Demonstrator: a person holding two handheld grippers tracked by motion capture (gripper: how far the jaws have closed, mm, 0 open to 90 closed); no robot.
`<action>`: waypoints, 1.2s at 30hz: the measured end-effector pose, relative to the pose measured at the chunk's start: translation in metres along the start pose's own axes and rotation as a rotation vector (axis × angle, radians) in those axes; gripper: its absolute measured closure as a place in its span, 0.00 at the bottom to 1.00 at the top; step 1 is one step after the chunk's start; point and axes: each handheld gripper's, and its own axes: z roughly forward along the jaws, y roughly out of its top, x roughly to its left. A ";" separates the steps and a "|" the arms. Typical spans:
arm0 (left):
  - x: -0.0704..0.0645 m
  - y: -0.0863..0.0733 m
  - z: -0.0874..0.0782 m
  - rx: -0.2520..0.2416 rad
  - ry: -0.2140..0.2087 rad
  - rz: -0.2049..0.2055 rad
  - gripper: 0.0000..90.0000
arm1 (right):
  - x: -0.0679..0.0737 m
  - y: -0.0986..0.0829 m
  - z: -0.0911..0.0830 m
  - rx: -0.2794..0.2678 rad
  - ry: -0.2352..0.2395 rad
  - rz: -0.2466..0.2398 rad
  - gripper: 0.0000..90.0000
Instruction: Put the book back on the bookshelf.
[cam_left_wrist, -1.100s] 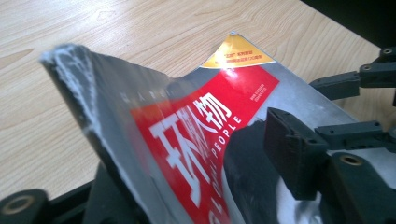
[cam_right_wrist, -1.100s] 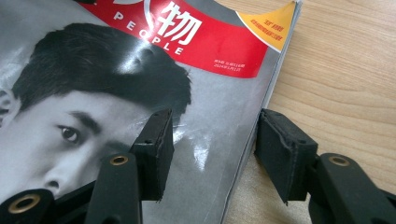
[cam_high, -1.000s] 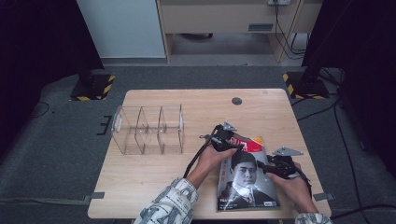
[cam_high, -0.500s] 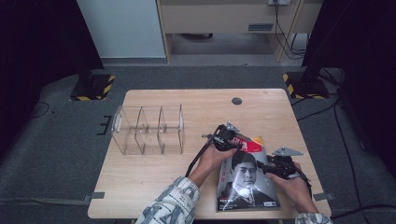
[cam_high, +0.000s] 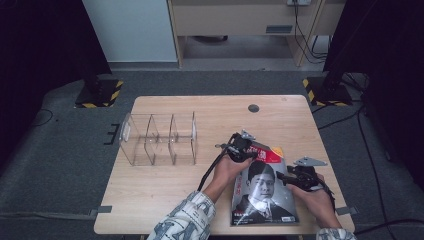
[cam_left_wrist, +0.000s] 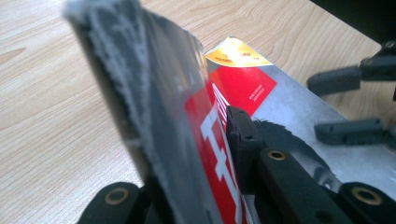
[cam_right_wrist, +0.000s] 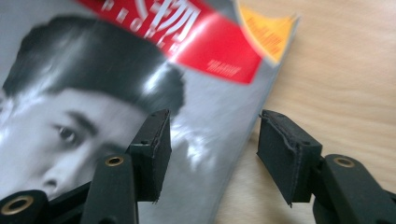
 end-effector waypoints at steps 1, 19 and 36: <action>0.000 0.000 0.000 -0.004 0.000 -0.004 0.92 | -0.003 0.001 -0.002 -0.017 -0.014 0.008 0.48; -0.003 0.006 -0.023 -0.059 -0.010 0.005 0.94 | -0.026 -0.008 -0.004 0.011 -0.184 0.051 0.35; -0.002 0.020 -0.062 -0.132 -0.030 0.007 0.96 | -0.021 -0.009 0.000 0.018 -0.180 0.020 0.31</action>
